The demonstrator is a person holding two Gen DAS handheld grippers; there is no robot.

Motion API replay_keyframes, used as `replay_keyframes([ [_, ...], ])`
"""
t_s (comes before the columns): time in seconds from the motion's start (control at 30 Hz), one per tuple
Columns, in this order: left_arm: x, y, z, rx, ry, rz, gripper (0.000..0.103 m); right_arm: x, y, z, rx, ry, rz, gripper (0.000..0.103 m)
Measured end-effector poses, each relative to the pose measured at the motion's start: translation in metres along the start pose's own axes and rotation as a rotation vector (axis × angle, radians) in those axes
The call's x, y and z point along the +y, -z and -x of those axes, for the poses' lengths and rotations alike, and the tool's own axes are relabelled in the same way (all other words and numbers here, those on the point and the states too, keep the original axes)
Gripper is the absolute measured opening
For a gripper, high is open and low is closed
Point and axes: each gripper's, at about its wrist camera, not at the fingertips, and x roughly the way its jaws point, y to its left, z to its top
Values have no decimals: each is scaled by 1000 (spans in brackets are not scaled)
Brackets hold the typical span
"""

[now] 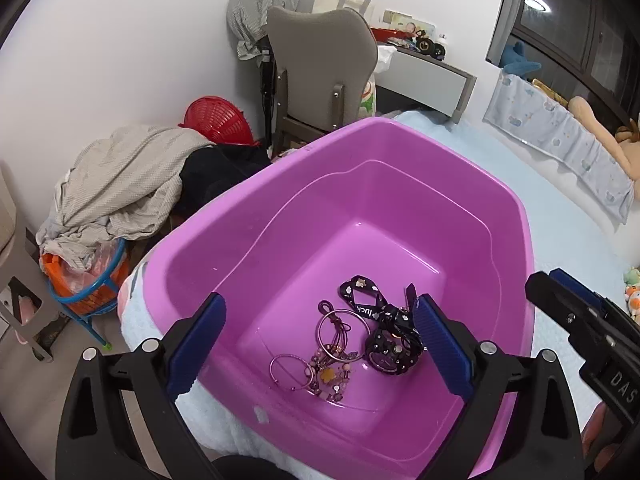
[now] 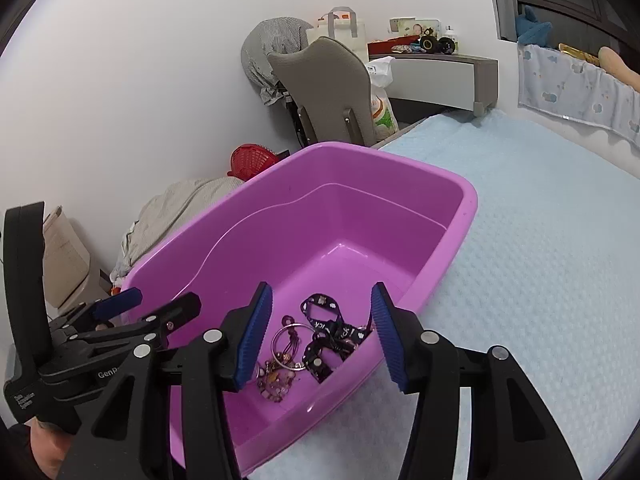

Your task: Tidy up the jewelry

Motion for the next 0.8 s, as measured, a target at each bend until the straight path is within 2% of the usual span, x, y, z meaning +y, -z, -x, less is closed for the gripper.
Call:
replay_keyframes([
  [0.17, -2, 1, 9, -14, -21, -7, 96, 1, 4, 9, -7, 5, -5, 55],
  [0.33, -8, 5, 19, -31, -81, -37, 97, 0, 10, 16, -12, 19, -17, 60],
  [0.53, -14, 10, 32, -41, -119, -43, 97, -3, 23, 26, -11, 44, -32, 60],
  [0.8, -15, 16, 47, -49, -128, -12, 97, -7, 31, 42, -13, 77, -61, 64],
])
